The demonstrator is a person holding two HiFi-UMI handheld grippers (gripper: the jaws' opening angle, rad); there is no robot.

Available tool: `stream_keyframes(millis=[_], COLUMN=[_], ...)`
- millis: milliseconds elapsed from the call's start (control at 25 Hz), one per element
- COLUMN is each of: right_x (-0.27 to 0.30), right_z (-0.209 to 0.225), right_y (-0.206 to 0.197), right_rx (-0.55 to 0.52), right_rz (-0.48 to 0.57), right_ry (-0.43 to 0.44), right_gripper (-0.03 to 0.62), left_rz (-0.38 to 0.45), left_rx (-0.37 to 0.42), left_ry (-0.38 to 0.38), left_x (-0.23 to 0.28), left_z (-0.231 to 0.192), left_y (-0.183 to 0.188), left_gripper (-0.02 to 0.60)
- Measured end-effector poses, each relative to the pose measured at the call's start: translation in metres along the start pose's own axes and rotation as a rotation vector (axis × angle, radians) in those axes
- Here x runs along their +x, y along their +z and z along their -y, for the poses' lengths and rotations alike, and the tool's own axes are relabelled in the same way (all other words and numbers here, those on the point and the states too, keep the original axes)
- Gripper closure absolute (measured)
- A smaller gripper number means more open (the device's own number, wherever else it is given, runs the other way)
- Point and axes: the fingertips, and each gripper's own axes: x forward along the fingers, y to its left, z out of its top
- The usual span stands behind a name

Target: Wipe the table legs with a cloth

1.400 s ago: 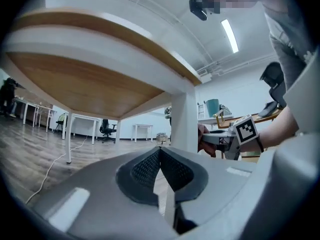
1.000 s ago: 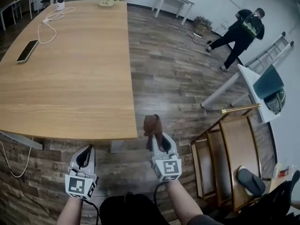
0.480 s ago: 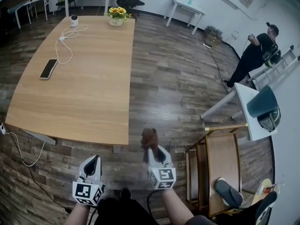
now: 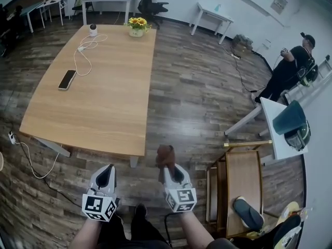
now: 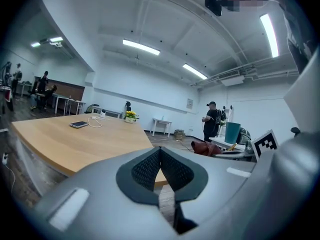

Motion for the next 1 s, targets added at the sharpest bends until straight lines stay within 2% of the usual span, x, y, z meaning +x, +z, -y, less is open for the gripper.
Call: stream_keyframes(millis=[240, 600, 760, 880, 1000], right_x=[-0.02, -0.076, -0.098, -0.116, -0.13], right_z=[-0.03, -0.133, -0.18, -0.205, -0.221], right_y=[0.009, -0.007, -0.016, -0.021, -0.025], right_rx=[0.034, 0.081, 0.074, 0.057, 0.062], right_rz=[0.034, 0.072, 0.064, 0.054, 0.043], right_ry=[-0.066, -0.231, -0.245, -0.253, -0.257], right_gripper=[0.53, 0.53, 0.529, 0.528, 0.528], left_rz=[-0.013, -0.017, -0.042, -0.056, -0.051], left_rx=[-0.015, -0.01, 0.005, 0.036, 0.023], left_ry=[-0.049, -0.162, -0.172, -0.188, -0.196], left_x=[-0.025, -0.114, -0.15, -0.171, -0.188], left_z=[-0.019, -0.077, -0.105, -0.109, -0.106], left_y=[0.003, 0.017, 0.009, 0.0, -0.001], left_gripper=[0.561, 0.561, 0.561, 0.561, 0.561])
